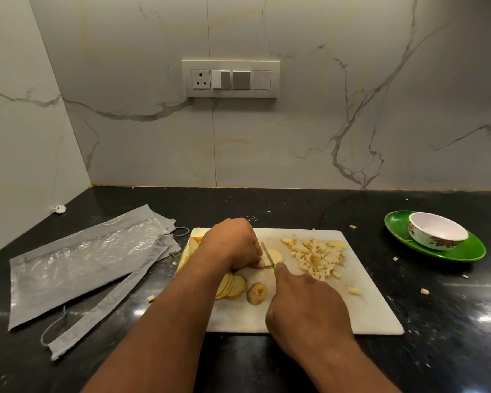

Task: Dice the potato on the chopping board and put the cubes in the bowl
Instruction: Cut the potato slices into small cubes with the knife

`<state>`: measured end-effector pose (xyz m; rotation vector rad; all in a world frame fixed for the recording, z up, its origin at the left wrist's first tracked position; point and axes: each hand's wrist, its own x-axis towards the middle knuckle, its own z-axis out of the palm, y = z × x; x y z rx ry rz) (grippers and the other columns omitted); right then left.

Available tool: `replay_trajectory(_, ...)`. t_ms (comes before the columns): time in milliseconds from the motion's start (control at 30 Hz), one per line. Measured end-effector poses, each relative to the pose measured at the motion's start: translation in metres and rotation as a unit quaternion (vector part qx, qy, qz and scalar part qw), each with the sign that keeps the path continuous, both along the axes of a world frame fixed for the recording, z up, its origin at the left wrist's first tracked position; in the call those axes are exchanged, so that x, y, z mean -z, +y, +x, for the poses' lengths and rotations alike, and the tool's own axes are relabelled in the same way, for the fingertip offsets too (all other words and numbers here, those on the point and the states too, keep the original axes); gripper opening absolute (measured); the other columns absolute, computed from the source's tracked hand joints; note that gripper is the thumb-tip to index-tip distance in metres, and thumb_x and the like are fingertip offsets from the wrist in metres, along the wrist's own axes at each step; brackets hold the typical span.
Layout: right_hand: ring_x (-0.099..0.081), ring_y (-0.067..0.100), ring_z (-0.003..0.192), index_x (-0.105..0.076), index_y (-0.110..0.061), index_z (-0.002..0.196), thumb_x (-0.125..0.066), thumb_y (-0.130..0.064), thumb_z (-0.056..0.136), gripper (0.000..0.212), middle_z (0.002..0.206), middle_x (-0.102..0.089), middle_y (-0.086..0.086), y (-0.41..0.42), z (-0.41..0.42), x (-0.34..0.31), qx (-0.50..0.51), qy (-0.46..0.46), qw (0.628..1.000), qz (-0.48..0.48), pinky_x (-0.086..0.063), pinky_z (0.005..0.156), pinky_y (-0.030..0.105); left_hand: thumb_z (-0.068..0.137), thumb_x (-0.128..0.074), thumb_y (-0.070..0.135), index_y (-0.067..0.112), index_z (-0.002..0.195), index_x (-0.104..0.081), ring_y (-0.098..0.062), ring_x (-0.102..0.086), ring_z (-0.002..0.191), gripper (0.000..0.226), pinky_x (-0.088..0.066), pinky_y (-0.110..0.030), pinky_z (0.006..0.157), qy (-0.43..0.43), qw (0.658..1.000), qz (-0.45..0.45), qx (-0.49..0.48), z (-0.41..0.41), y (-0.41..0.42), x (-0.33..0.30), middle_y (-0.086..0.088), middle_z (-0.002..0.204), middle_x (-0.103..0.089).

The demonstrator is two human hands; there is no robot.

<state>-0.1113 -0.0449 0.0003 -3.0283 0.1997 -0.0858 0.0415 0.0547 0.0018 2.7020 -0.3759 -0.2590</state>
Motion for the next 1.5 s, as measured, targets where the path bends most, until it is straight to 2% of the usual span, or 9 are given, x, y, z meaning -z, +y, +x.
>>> replay_trajectory(300,-0.052,0.025,0.123,-0.001,-0.041,0.156,-0.043,-0.040,0.095,0.073,0.138,-0.050,0.003,-0.008,-0.041,-0.020,0.045,0.164,0.984,0.056,-0.042,0.096,0.036,0.083,-0.085,0.037,0.024,0.107,-0.082,-0.014,-0.069,0.092,0.028,-0.060,-0.037,0.091,-0.001,1.000,0.003,0.015,0.006,0.001,0.003,0.004,0.098,-0.076)
replay_trajectory(567,-0.061,0.022,0.104,-0.032,-0.028,0.151,-0.040,-0.027,0.095,0.056,0.122,-0.062,0.002,0.004,-0.003,-0.005,0.009,-0.015,1.000,0.017,-0.047,0.079,0.033,0.080,-0.086,0.045,0.026,0.102,-0.081,-0.013,-0.070,0.087,0.029,-0.062,-0.037,0.085,-0.035,0.998,0.052,0.020,0.002,0.003,0.001,0.007,0.092,-0.076)
replay_trajectory(667,-0.060,0.022,0.106,-0.021,-0.030,0.155,-0.036,-0.029,0.097,0.060,0.122,-0.060,0.003,0.002,-0.003,0.006,0.008,0.017,0.999,0.032,-0.045,0.079,0.034,0.080,-0.086,0.043,0.027,0.101,-0.082,-0.013,-0.070,0.086,0.027,-0.062,-0.037,0.084,-0.035,0.998,0.052,0.020,0.005,0.003,0.001,0.008,0.091,-0.076)
replay_trajectory(800,-0.055,0.020,0.117,0.004,-0.041,0.156,-0.037,-0.040,0.099,0.070,0.135,-0.053,0.001,-0.004,-0.024,0.002,0.039,0.149,0.986,0.062,-0.042,0.092,0.033,0.081,-0.086,0.043,0.026,0.101,-0.081,-0.013,-0.070,0.087,0.027,-0.061,-0.038,0.085,-0.025,0.998,0.044,0.025,0.008,0.003,0.004,0.007,0.091,-0.076)
replay_trajectory(900,-0.051,0.019,0.125,0.010,-0.046,0.155,-0.034,-0.047,0.102,0.069,0.143,-0.046,0.001,-0.008,-0.039,-0.012,0.053,0.188,0.978,0.071,-0.039,0.099,0.031,0.082,-0.085,0.041,0.025,0.103,-0.081,-0.014,-0.070,0.089,0.027,-0.061,-0.038,0.087,-0.023,0.998,0.044,0.033,0.011,0.003,0.006,0.006,0.094,-0.076)
replay_trajectory(1200,-0.060,0.022,0.105,-0.020,-0.028,0.157,-0.040,-0.029,0.096,0.064,0.123,-0.060,0.003,0.007,-0.003,-0.004,0.008,0.018,1.000,0.015,-0.043,0.076,0.032,0.083,-0.085,0.036,0.026,0.103,-0.082,-0.013,-0.070,0.087,0.023,-0.062,-0.037,0.087,-0.034,0.998,0.042,0.021,0.009,0.005,0.004,0.007,0.093,-0.076)
replay_trajectory(1333,-0.057,0.022,0.115,-0.003,-0.033,0.158,-0.043,-0.037,0.097,0.073,0.132,-0.056,0.002,0.007,-0.011,0.007,0.014,0.123,0.991,0.049,-0.045,0.090,0.035,0.083,-0.085,0.036,0.024,0.104,-0.081,-0.014,-0.071,0.088,0.025,-0.061,-0.038,0.087,-0.022,0.999,0.036,0.015,0.016,0.004,0.008,0.006,0.093,-0.077)
replay_trajectory(1433,-0.039,0.025,0.140,0.018,-0.040,0.155,-0.041,-0.053,0.101,0.081,0.158,-0.027,0.008,0.002,-0.026,-0.002,0.049,0.258,0.963,0.066,-0.032,0.112,0.035,0.081,-0.086,0.037,0.025,0.102,-0.081,-0.014,-0.070,0.088,0.025,-0.061,-0.038,0.087,-0.020,0.999,0.033,0.017,0.020,0.005,0.011,0.006,0.092,-0.077)
replay_trajectory(1500,-0.033,0.027,0.143,0.020,-0.045,0.152,-0.037,-0.055,0.102,0.076,0.160,-0.020,0.010,-0.001,-0.033,-0.011,0.067,0.278,0.954,0.089,-0.028,0.114,0.034,0.080,-0.087,0.038,0.025,0.102,-0.081,-0.014,-0.070,0.089,0.026,-0.061,-0.039,0.088,-0.014,0.999,0.030,0.016,0.021,0.005,0.011,0.006,0.092,-0.076)
